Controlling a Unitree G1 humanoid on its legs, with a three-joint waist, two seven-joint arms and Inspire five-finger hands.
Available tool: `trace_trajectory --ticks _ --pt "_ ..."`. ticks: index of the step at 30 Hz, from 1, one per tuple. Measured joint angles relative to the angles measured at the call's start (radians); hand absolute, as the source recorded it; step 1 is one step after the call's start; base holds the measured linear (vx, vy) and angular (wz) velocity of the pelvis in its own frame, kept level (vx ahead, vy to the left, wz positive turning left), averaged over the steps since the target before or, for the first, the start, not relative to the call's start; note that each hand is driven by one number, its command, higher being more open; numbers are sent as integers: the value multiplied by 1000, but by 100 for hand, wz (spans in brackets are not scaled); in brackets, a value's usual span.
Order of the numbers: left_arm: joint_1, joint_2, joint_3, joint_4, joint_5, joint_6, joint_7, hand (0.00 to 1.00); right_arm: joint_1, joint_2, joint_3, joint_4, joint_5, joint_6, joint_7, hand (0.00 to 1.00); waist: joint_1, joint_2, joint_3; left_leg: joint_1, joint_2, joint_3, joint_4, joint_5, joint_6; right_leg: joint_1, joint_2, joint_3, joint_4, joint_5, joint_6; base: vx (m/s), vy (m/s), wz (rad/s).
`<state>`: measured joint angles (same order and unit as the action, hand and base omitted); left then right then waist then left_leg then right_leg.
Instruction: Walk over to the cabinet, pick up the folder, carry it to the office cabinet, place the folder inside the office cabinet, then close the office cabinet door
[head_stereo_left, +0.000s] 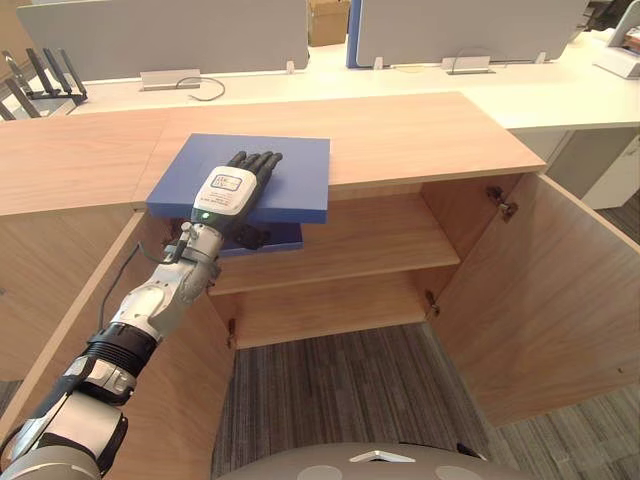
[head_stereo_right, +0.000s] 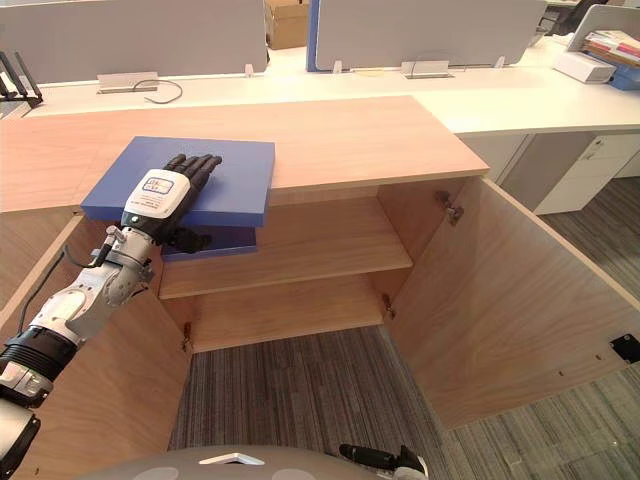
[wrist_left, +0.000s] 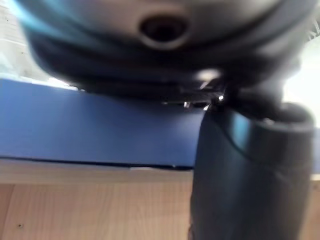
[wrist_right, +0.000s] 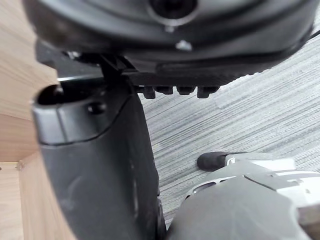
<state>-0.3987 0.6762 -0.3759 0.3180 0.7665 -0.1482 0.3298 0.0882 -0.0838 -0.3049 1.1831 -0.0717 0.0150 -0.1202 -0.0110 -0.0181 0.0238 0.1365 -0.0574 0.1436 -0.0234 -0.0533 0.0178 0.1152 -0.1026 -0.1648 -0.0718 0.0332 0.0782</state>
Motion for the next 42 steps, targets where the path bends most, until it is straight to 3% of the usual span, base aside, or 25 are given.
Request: trace_trajectory --ticks 8,23,28,31,33,38,42 --pt "0 -11 68 -5 1 -2 84 0 4 0 1 -2 0 -1 -10 100 -16 5 1 13 1 10 -4 -2 -2 9 0 7 -2 1 2 -8 -2 -3" --pt "-11 -17 78 18 64 21 88 0 4 -2 2 -5 0 -1 -19 100 -21 13 -3 22 0 13 -14 -1 -2 11 1 7 -4 2 3 -6 -2 0" --pt "97 -154 174 -176 52 67 83 0 4 -1 14 -8 0 -2 -24 100 -18 8 4 22 -1 11 -15 -1 -2 11 0 6 -1 1 2 -21 -7 1" --pt "227 -200 161 -395 -14 46 78 0 6 -1 22 -8 0 -1 -28 100 -12 5 9 22 0 11 -16 -1 -1 11 0 6 0 -1 0 0 0 0" --pt "273 -218 116 -490 -80 -6 58 0 10 -3 26 -8 0 1 -40 100 8 6 10 25 0 9 -16 -1 -1 14 0 5 2 -1 0 0 0 0" --pt "376 -290 94 -628 -302 -90 -1 0 12 -12 65 -8 1 1 -40 100 9 9 10 30 1 2 -15 0 1 20 0 0 9 -6 -2 0 0 3" --pt "403 -317 95 -670 -486 -111 -9 0 7 -18 83 -2 1 0 -40 100 10 11 6 26 3 0 -17 -2 -2 10 -5 1 23 -14 -3 -32 -4 2"
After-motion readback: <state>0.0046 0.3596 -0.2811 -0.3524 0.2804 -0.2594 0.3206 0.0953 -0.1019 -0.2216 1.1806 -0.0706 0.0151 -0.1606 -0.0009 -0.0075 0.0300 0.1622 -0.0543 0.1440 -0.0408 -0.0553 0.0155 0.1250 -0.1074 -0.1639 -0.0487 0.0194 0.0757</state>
